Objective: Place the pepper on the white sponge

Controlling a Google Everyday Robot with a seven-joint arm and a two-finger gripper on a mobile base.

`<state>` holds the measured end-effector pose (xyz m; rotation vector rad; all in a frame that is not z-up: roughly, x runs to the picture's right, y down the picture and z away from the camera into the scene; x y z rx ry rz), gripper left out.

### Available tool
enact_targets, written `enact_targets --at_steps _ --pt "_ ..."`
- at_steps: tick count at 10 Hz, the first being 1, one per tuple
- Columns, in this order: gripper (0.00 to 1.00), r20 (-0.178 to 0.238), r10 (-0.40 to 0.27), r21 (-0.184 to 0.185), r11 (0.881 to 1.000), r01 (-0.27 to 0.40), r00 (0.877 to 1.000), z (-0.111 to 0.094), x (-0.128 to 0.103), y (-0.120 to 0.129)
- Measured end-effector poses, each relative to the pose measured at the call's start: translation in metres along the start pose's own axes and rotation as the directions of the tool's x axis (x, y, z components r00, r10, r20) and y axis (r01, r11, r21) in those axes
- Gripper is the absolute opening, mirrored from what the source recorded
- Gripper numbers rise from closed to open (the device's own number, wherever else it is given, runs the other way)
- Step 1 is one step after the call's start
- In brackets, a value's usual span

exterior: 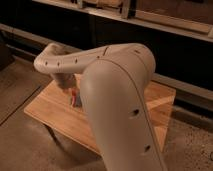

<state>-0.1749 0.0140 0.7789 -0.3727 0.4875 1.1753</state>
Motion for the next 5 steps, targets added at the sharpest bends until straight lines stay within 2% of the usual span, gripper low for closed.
enact_targets --at_steps 3,5 --pt "0.00 -0.014 -0.016 0.017 1.000 0.017 1.000 0.007 -0.020 0.006" --pt "0.00 -0.030 -0.011 0.015 1.000 0.012 0.999 0.016 -0.027 0.004"
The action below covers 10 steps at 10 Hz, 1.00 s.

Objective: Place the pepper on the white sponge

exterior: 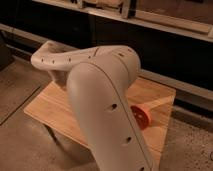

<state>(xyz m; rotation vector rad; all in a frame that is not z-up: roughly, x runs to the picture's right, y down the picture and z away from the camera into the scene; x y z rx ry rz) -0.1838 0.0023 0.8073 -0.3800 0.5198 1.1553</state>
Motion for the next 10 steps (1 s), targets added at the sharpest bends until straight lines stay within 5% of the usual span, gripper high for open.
enact_targets --at_steps 6,10 --pt "0.00 -0.051 0.047 -0.033 0.998 -0.049 0.998 0.030 -0.012 -0.018" --pt "0.00 -0.052 0.049 -0.077 0.996 -0.053 0.997 0.032 -0.009 -0.012"
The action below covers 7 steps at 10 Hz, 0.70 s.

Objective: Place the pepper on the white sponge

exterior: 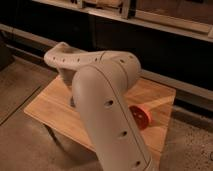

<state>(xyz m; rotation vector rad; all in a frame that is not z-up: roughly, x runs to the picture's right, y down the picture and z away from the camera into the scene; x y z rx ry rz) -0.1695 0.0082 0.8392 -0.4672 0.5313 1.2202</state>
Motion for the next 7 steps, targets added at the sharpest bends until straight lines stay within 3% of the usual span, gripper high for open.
enact_targets --at_steps 3,7 --pt "0.00 0.001 0.000 -0.039 0.999 0.000 1.000 0.001 0.010 0.008" --pt "0.00 -0.020 -0.005 -0.056 0.998 0.004 1.000 0.014 0.022 0.011"
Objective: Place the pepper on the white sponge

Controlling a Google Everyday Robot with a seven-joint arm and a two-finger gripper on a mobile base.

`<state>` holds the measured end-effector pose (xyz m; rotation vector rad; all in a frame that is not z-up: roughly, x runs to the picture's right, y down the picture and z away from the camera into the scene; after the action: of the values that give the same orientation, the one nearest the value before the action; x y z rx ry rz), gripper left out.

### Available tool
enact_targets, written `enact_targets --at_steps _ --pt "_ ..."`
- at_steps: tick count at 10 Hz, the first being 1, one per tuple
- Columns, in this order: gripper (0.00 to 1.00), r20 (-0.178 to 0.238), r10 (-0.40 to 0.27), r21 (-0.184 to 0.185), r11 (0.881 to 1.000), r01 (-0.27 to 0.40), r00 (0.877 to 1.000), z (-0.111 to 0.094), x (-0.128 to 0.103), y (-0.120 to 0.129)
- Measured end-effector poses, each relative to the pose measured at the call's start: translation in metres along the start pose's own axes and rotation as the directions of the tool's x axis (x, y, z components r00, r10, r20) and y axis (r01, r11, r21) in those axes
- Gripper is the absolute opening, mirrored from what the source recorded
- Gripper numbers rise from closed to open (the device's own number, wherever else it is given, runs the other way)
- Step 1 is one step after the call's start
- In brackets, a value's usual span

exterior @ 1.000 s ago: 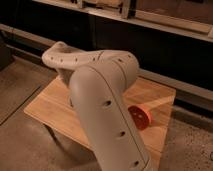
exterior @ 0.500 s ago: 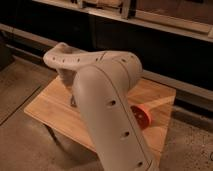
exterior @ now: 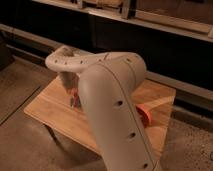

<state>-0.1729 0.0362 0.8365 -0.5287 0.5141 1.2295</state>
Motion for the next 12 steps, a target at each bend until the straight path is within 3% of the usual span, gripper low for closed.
enact_targets --at_steps 6,12 --pt "0.00 -0.004 -0.054 0.022 0.998 0.055 0.999 0.004 -0.005 0.020" --pt "0.00 0.019 -0.019 0.037 0.999 0.018 1.000 -0.012 -0.015 0.000"
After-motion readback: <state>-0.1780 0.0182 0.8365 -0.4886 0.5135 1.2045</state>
